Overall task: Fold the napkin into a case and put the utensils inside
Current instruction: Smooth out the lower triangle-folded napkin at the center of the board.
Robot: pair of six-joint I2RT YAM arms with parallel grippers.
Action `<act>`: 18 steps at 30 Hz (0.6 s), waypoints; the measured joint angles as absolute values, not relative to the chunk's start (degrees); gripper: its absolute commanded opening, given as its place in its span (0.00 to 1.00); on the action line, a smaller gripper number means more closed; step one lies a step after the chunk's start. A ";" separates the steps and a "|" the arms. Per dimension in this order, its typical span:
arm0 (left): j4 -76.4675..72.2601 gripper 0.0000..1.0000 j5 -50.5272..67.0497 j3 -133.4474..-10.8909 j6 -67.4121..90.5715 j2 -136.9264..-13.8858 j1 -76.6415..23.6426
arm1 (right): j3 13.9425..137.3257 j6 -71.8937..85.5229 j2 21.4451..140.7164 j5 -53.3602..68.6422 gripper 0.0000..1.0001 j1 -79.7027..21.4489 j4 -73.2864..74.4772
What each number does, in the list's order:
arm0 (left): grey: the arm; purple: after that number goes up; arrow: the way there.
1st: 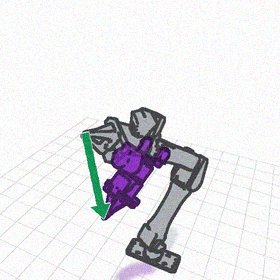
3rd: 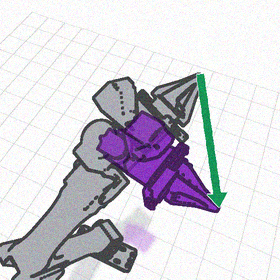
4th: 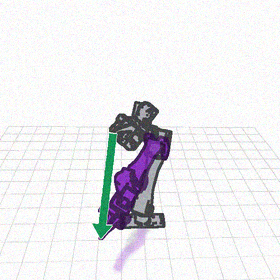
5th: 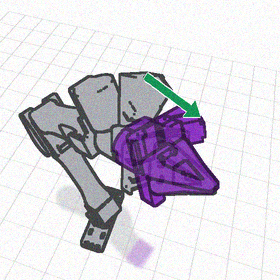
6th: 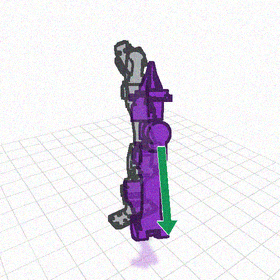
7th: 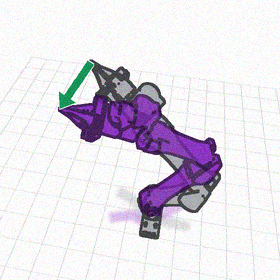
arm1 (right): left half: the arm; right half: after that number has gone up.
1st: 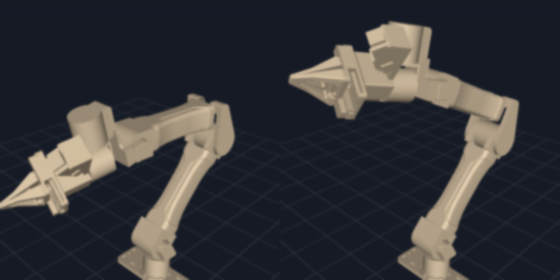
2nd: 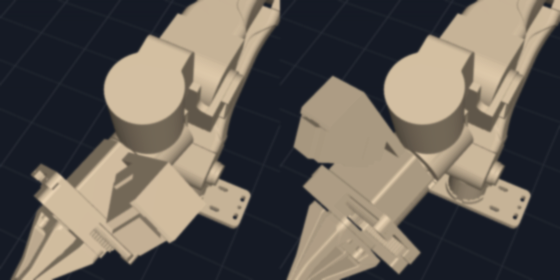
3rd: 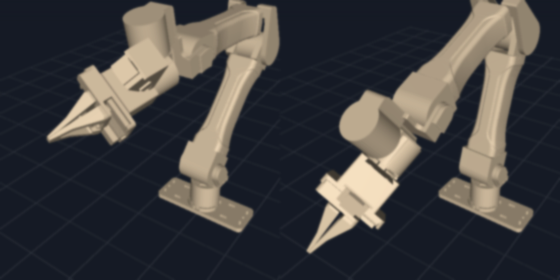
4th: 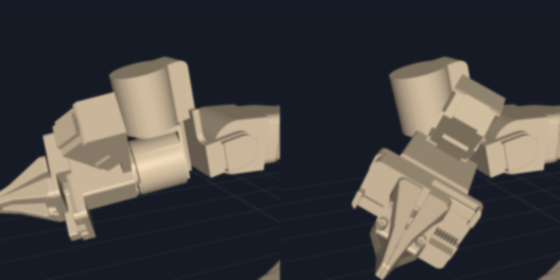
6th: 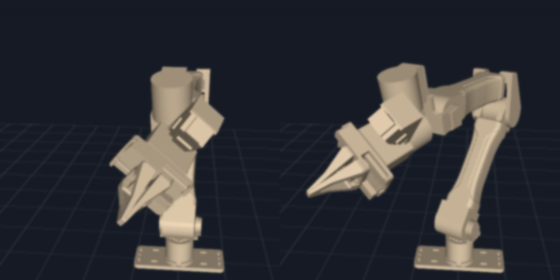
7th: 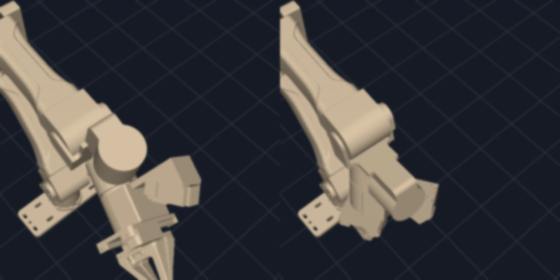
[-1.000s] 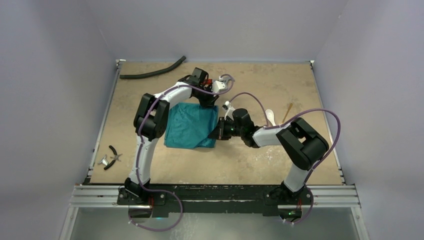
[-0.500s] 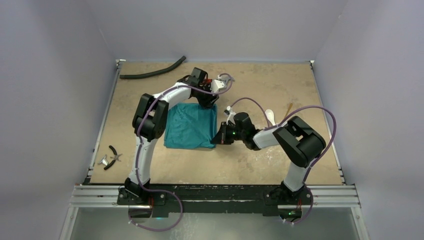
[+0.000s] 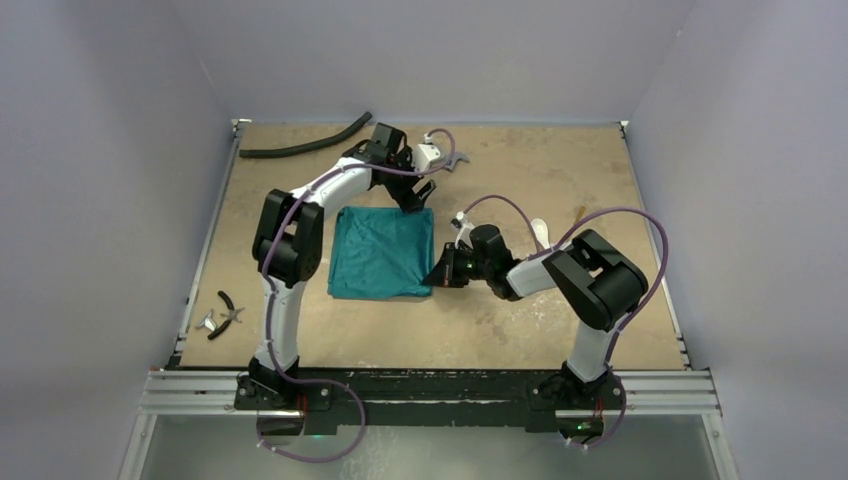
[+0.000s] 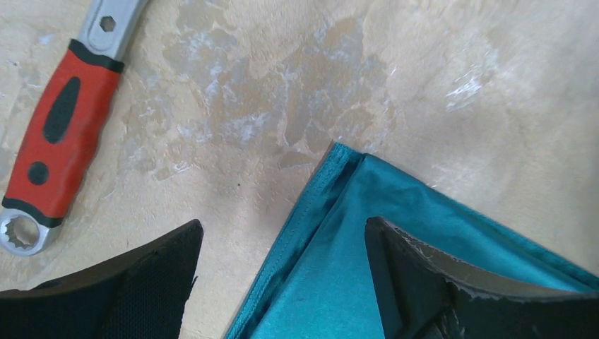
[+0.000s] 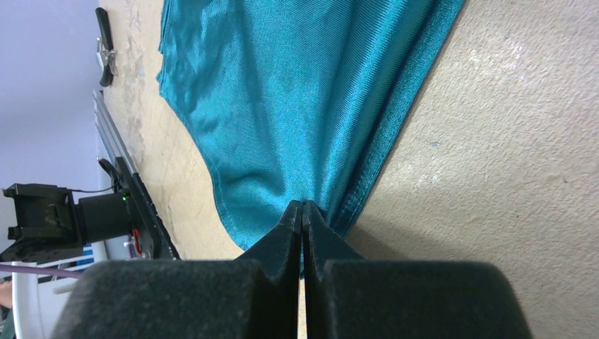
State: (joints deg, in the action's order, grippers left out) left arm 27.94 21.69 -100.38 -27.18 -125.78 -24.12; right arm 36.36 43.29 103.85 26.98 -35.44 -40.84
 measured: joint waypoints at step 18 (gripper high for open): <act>30.79 0.47 27.44 -100.97 -22.04 -129.82 -25.80 | 35.44 43.31 103.88 27.00 0.10 -35.29 -42.76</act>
State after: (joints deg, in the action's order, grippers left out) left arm 30.79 27.44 -100.97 -22.04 -129.82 -25.80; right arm 35.44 43.31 103.88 27.00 -35.29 -42.76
